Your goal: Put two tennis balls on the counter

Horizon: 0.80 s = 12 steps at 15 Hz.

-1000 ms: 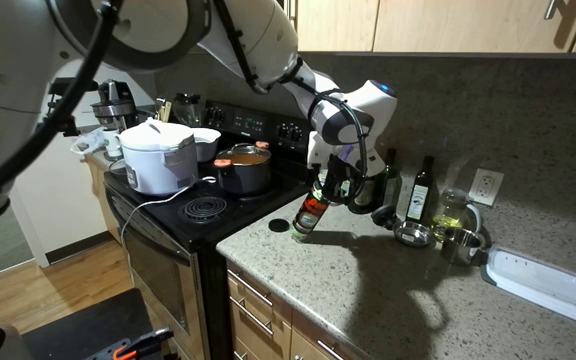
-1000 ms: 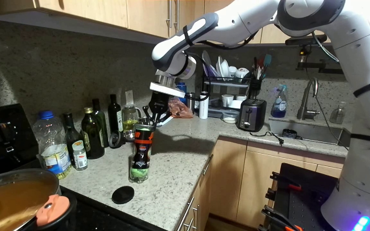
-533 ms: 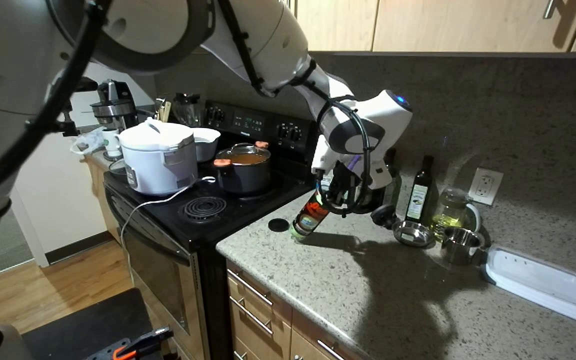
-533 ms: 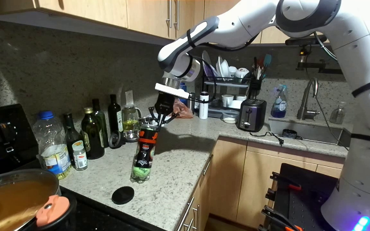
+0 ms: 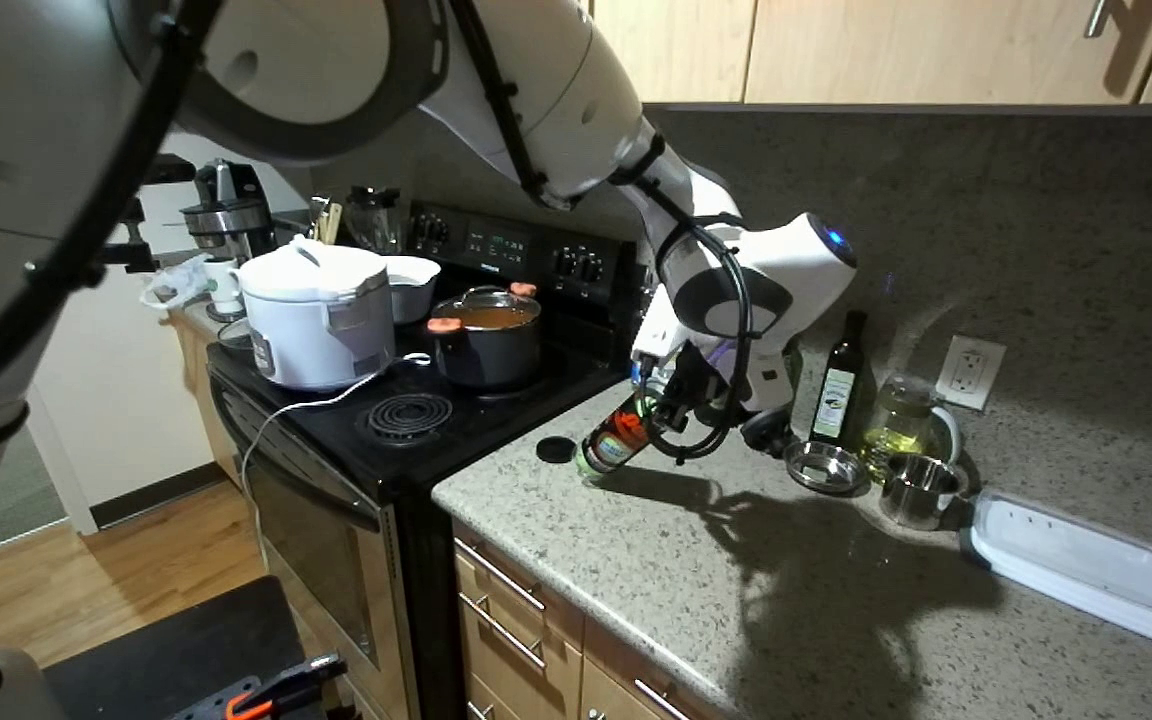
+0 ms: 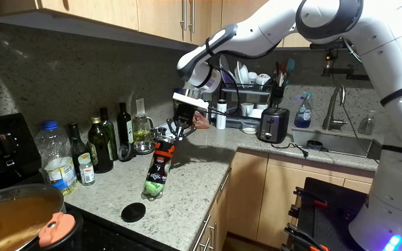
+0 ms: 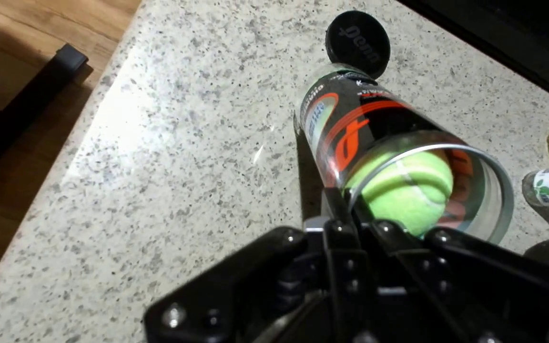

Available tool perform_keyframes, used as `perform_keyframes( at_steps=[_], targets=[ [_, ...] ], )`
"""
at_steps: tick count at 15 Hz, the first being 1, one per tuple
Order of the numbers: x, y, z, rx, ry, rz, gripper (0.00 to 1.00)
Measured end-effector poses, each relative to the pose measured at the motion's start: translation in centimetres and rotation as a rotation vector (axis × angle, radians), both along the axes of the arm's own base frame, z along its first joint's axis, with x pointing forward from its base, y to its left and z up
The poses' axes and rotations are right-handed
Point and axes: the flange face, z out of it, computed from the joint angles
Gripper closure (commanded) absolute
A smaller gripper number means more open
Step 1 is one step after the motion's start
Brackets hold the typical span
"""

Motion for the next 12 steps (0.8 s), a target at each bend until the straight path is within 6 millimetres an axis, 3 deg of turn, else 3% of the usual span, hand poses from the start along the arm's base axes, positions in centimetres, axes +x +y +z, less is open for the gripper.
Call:
perform_keyframes(
  at_steps=[7, 12],
  targets=[
    [-0.8, -0.5, -3.2, 0.119, 0.091, -0.052, 0.96],
    [-0.9, -0.9, -3.6, 0.129, 0.101, -0.061, 0.96]
  ],
)
